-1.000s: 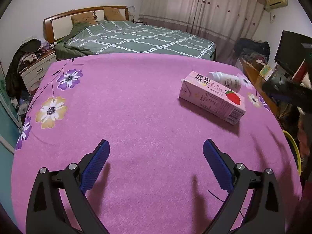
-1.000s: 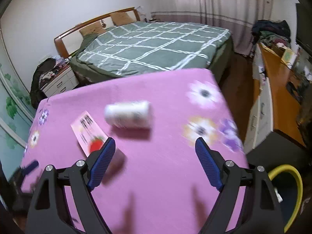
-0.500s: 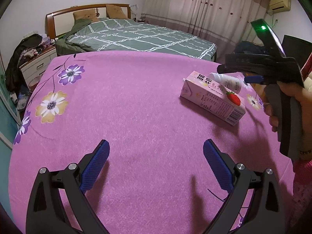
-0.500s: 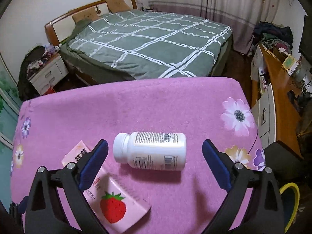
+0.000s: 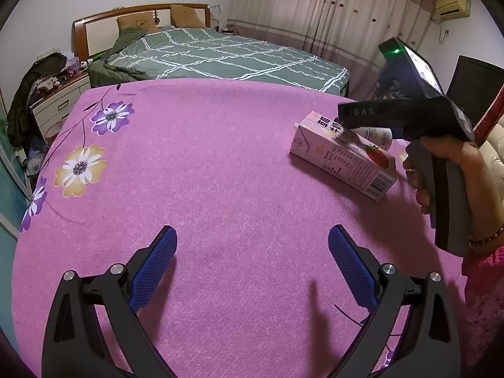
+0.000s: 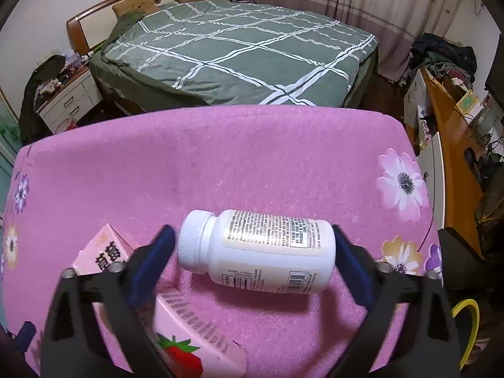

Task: Collect trash
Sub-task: 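Grasp the white pill bottle with the right gripper and lift it, then carry the pill bottle over the bin and open the right gripper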

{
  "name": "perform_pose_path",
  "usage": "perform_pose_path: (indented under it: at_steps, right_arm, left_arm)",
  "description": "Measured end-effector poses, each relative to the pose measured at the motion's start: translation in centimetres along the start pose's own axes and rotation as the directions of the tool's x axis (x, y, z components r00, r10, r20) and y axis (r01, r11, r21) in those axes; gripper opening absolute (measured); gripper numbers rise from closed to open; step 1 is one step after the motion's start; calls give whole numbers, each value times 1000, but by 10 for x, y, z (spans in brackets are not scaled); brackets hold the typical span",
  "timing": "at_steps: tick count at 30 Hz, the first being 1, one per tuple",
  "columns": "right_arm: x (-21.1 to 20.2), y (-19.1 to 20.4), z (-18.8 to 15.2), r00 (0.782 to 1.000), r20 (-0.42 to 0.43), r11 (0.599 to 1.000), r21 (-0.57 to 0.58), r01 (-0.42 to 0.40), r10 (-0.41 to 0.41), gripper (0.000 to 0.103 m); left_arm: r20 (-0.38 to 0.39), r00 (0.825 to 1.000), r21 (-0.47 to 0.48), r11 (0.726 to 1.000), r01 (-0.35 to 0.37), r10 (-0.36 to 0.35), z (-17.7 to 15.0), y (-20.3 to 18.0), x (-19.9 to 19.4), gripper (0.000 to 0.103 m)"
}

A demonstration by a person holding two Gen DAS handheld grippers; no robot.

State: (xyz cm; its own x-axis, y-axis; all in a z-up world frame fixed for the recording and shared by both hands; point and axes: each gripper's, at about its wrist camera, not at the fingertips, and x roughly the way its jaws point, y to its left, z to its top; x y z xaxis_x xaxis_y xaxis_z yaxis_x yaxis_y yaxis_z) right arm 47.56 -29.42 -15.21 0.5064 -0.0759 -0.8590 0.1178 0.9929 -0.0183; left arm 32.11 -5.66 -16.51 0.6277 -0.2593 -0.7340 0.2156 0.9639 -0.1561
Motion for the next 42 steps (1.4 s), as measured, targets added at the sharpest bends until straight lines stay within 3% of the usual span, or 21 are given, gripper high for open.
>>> perform_pose_path:
  at_steps: [13, 18, 25, 28, 34, 42]
  right_arm:
    - [-30, -25, -23, 998, 67, 999, 32, -4, 2, 82]
    - [-53, -53, -44, 995, 98, 998, 67, 7, -13, 82]
    - [-88, -123, -94, 990, 121, 986, 159, 51, -71, 82]
    - [-102, -164, -125, 985, 114, 967, 233, 103, -132, 82]
    - [-107, -247, -189, 971, 19, 896, 389, 214, -240, 82]
    - [-94, -306, -237, 961, -64, 825, 499, 264, -269, 84]
  left_arm:
    - [0, 1000, -1, 1000, 0, 0, 1, 1, 1, 95]
    - [1, 1000, 0, 1000, -1, 1, 1, 1, 1, 95]
    - [3, 1000, -1, 1000, -5, 5, 2, 1, 0, 95]
    - [6, 1000, 1, 1000, -8, 8, 1, 0, -1, 95]
    - [5, 1000, 12, 1000, -8, 8, 1, -4, 0, 95]
    - [-18, 1000, 36, 999, 1, -1, -2, -19, 2, 95]
